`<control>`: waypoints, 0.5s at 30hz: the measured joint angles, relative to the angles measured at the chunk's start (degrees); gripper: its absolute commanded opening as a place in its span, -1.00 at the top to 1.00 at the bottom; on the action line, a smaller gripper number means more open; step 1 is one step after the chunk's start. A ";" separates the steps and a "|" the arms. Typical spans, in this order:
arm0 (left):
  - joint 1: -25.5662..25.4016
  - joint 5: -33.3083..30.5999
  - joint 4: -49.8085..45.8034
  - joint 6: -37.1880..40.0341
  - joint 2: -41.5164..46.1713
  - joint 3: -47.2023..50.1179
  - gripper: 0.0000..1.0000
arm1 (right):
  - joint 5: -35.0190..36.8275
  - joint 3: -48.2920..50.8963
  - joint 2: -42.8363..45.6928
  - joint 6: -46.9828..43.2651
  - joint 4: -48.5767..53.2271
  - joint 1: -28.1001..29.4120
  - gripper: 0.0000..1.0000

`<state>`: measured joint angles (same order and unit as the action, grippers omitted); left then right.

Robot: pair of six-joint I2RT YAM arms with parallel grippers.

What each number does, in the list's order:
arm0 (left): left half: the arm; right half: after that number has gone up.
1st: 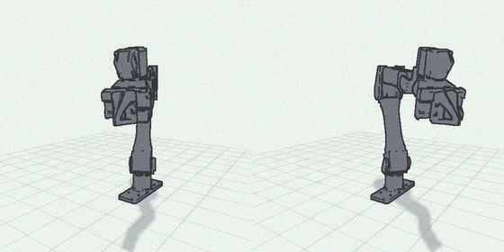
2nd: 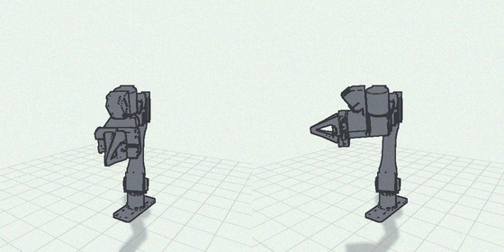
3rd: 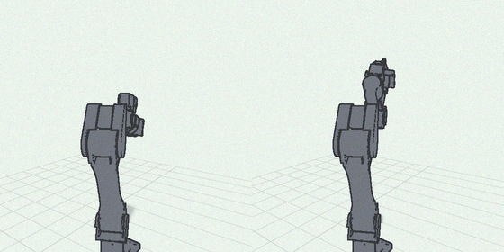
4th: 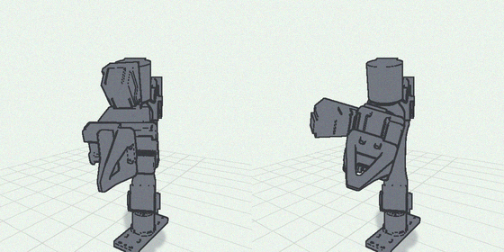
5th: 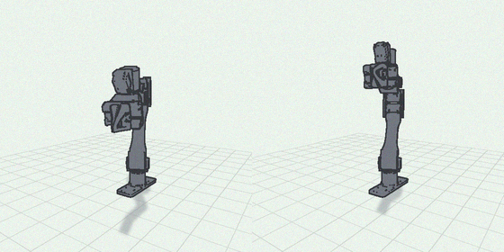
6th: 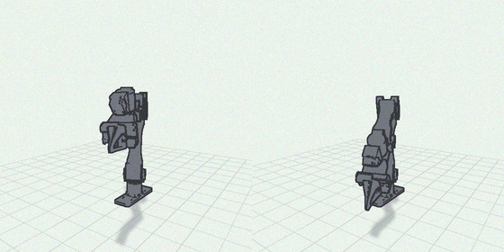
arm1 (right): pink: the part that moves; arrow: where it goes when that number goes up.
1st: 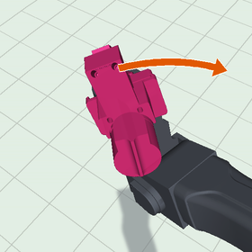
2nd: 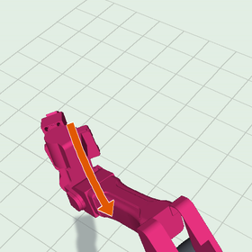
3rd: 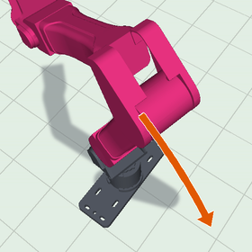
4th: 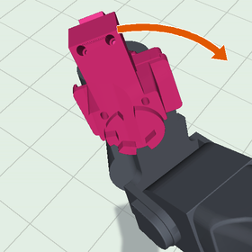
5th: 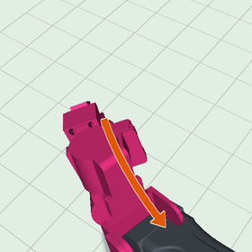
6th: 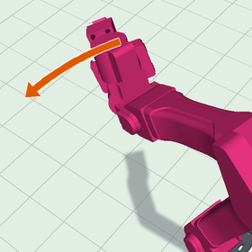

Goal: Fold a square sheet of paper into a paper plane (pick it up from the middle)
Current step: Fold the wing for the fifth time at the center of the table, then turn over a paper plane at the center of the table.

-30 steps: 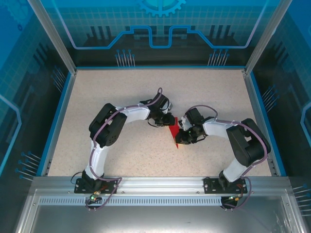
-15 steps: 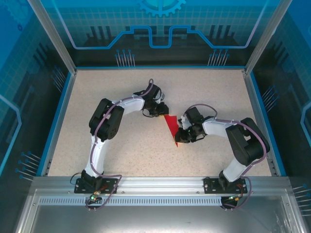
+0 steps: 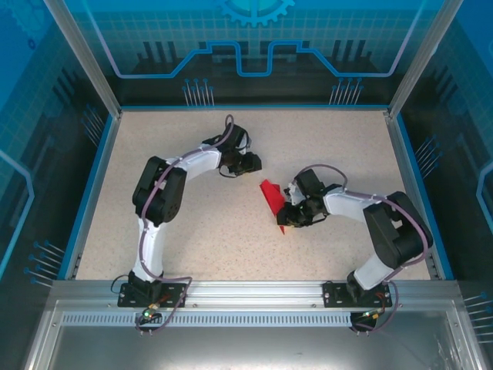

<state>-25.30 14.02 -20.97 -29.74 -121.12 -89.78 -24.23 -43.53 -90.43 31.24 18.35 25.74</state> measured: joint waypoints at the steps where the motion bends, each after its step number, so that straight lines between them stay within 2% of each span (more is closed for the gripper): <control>1: -0.55 -1.25 -1.07 -0.20 1.84 0.00 -0.03 | -0.13 -0.46 1.46 0.55 0.07 -0.04 0.15; 5: -4.46 -6.45 -5.40 -1.40 7.54 -0.04 -0.19 | 0.85 -4.09 7.82 2.21 0.00 -1.46 -0.23; 8: -8.41 -10.64 -9.31 -3.17 8.46 -0.20 -0.33 | 4.39 -5.07 12.79 2.89 0.26 -3.76 -0.45; 11: -12.24 -14.53 -13.99 -5.55 8.04 -0.20 -0.47 | 9.81 -4.50 16.46 3.39 2.10 -7.19 -0.59; 13: -14.64 -16.31 -16.57 -7.58 7.48 -0.70 -0.50 | 13.38 -3.26 18.01 3.67 3.48 -9.57 -0.68; 15: -16.87 -17.73 -18.82 -9.35 6.36 -2.19 -0.58 | 16.39 -1.38 19.26 3.93 4.83 -11.74 -0.72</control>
<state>-42.17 -3.70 -39.79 -39.09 -114.76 -91.96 -7.84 -44.91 -71.18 35.18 23.18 14.00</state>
